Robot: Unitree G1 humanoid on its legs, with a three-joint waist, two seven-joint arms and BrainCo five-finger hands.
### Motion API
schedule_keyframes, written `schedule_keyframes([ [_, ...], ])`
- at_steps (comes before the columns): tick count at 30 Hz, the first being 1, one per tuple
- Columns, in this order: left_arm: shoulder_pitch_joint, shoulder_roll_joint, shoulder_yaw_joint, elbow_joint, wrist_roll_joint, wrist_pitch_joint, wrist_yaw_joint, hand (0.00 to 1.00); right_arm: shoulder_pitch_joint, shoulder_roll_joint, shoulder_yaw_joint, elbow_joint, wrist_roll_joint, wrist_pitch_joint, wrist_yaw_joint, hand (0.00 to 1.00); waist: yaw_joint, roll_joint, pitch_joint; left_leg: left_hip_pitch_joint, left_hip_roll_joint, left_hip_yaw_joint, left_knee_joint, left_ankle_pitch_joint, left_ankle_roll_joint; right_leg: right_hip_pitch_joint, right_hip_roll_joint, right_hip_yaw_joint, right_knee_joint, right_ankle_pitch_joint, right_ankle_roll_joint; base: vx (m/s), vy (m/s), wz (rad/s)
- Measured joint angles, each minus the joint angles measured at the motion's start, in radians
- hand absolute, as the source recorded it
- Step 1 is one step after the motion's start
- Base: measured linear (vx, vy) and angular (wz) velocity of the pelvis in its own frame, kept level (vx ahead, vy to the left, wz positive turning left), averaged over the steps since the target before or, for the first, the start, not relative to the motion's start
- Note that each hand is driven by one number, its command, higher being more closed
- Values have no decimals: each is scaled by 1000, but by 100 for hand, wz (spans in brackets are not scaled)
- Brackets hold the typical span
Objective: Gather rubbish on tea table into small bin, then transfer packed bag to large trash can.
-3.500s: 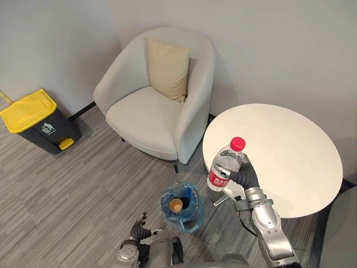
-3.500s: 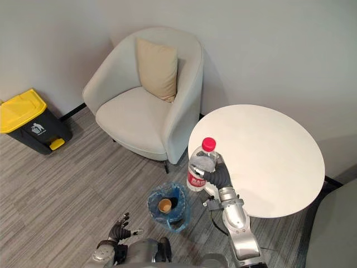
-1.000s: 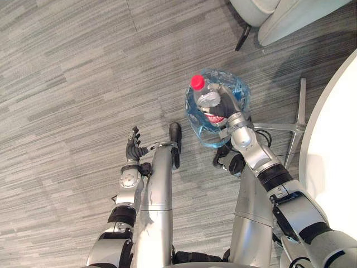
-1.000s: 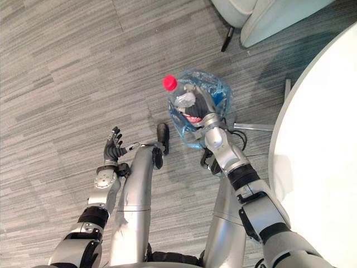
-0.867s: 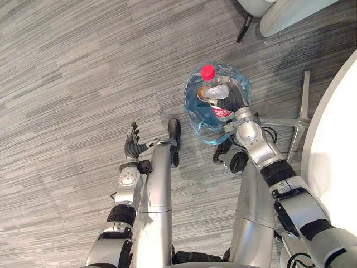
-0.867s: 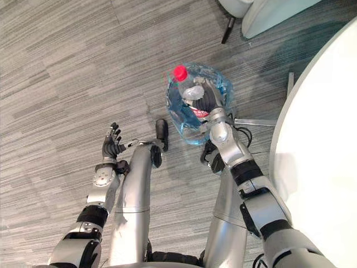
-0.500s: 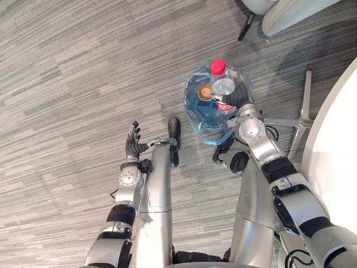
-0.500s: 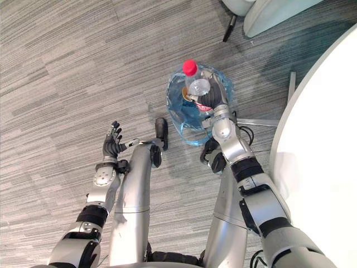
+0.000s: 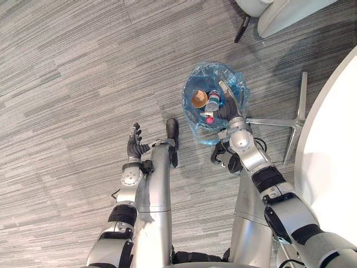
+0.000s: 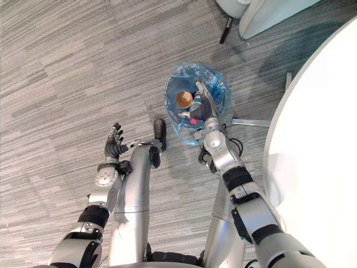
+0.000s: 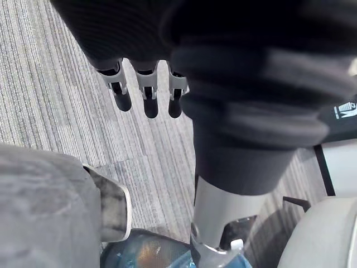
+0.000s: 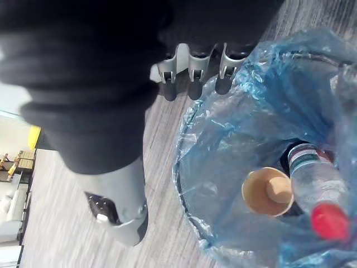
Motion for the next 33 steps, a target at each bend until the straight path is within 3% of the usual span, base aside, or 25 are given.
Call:
schedule_keyframes([
  [13,9,1,21,34,7,0,1,0,45,13,151,-7,-310,4,45,0,-3,-35,-7,53,14,-4,-46,13,-10,56,21,-19,-45,4,-5,-5,6,0],
  [19,7,-1,19,34,5,-6,20,0,5,23,156,120,-404,55,37,0,-2,-35,-7,44,2,-20,-54,19,-17,53,12,-32,-41,0,-11,-15,9,6],
  [25,0,2,19,15,-32,-41,21,0,-91,23,171,257,-432,106,15,0,3,-38,-8,-16,-6,-20,-64,34,-19,-1,-25,-65,-5,-25,-16,-25,-2,26],
  [33,-14,7,15,-38,-79,-53,21,0,-175,6,173,342,-431,154,-10,0,12,-38,-9,-99,-21,-36,-26,54,-20,-77,-50,-79,68,-60,-22,-5,2,13],
])
